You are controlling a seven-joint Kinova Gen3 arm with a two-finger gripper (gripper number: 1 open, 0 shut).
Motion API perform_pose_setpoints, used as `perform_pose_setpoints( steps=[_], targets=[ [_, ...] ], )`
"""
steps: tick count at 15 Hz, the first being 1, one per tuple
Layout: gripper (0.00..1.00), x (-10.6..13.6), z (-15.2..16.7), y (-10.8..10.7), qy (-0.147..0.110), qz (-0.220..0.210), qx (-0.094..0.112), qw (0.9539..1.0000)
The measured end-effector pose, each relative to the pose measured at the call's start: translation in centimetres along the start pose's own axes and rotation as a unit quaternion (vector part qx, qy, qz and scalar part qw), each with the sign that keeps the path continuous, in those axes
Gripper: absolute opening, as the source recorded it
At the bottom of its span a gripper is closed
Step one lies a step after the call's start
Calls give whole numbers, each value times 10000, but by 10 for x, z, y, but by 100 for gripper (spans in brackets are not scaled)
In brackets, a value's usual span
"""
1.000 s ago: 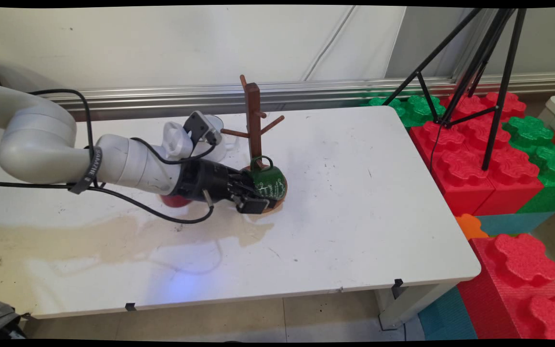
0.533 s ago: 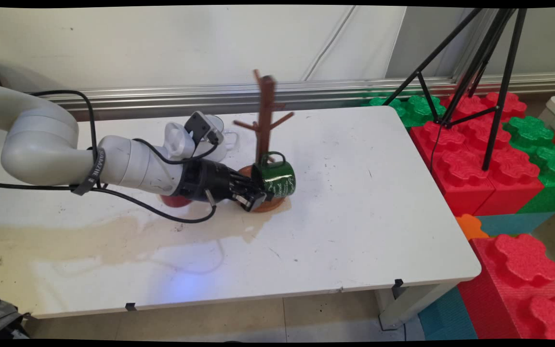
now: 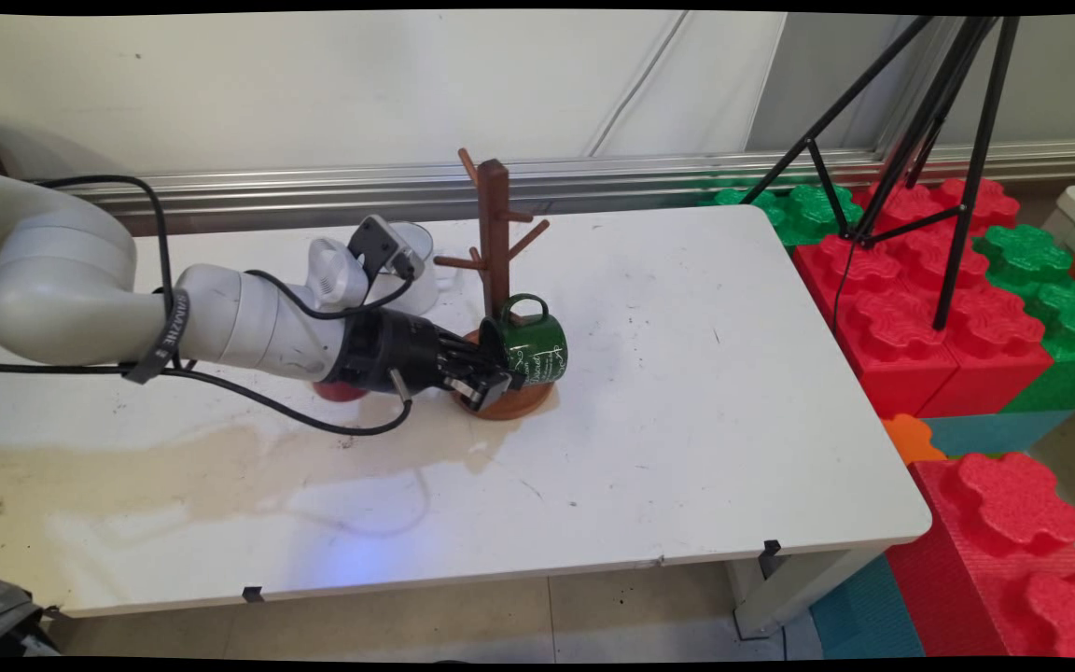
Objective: Place the picked object on the table
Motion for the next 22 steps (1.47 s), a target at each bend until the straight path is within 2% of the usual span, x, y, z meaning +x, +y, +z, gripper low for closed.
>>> perform_pose_setpoints(
  steps=[6, 12, 17, 22],
  targets=[
    [0, -2, -9, 6, 19, -25, -1, 10000],
    [0, -2, -16, 15, 74, 29, -88, 9999],
    [0, -1, -23, 22, 149, 160, -125, 9997],
    [0, -2, -30, 30, 108, 440, -241, 9987]
  ],
)
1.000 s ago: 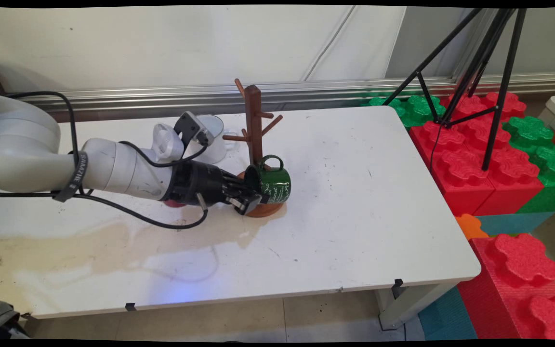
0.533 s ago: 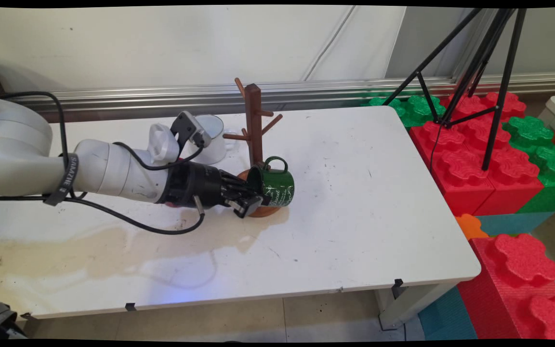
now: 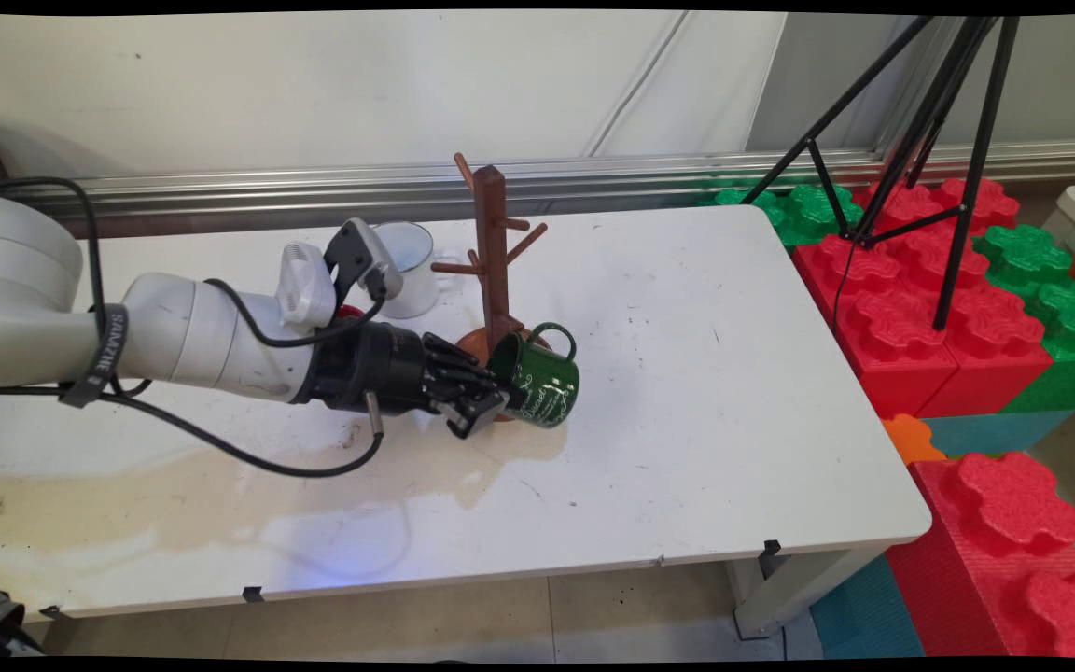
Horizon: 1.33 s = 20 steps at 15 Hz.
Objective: Place the picked object on the table
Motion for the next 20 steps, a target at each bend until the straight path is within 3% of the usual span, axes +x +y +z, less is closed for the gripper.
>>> perform_pose_setpoints(
  steps=[10, 20],
  targets=[
    [0, 4, -18, 21, -136, 607, -176, 9979],
    [0, 13, -49, 30, -681, 1058, 250, 9917]
  ],
)
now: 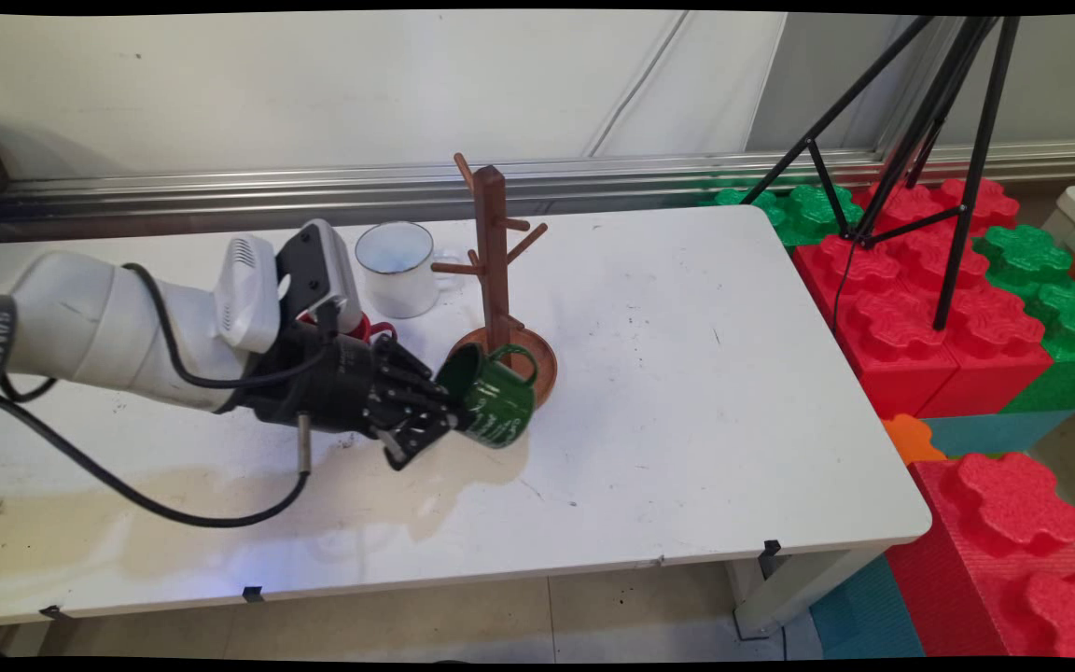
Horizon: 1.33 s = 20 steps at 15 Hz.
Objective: Place the picked object on the table
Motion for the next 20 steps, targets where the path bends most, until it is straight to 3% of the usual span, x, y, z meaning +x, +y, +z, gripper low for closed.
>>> perform_pose_setpoints(
  steps=[9, 13, 20],
  targets=[
    [0, -2, -37, 7, -811, 361, 238, 9958],
    [0, -8, -56, 2, -1350, 421, 533, 9885],
    [0, -26, -64, -10, -2135, 373, 1097, 9700]
  ],
)
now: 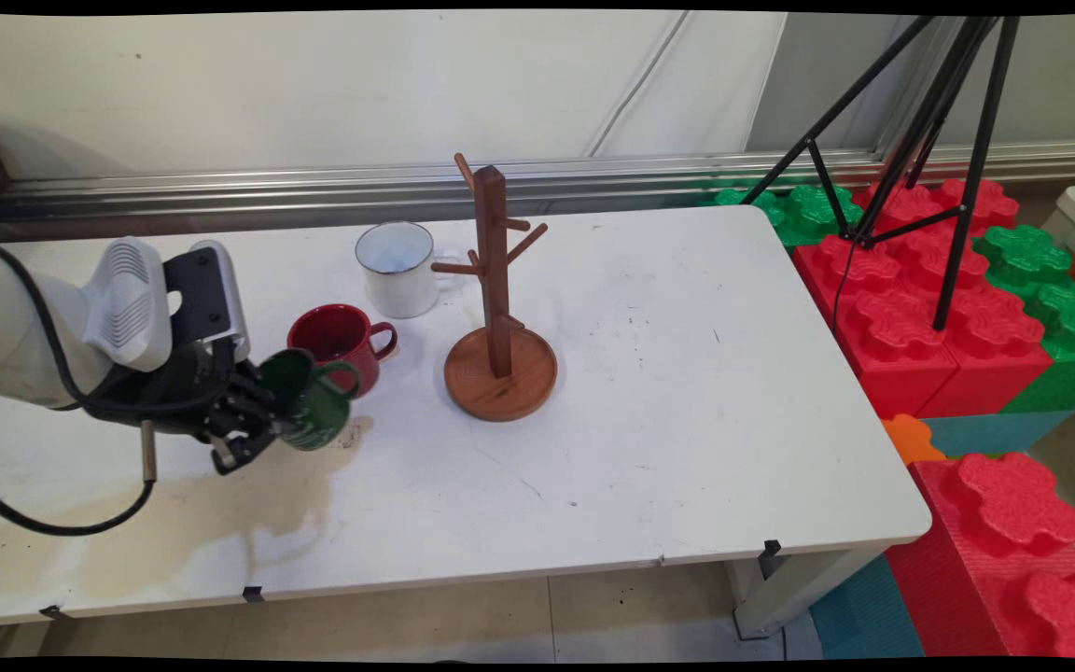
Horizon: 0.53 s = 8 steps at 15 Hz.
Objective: Place the picked object on the table
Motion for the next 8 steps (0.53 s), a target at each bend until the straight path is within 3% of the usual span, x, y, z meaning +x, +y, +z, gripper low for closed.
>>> perform_pose_setpoints(
  steps=[8],
  targets=[
    [0, -23, 6, -6, -632, -124, 376, 9972]
  ],
)
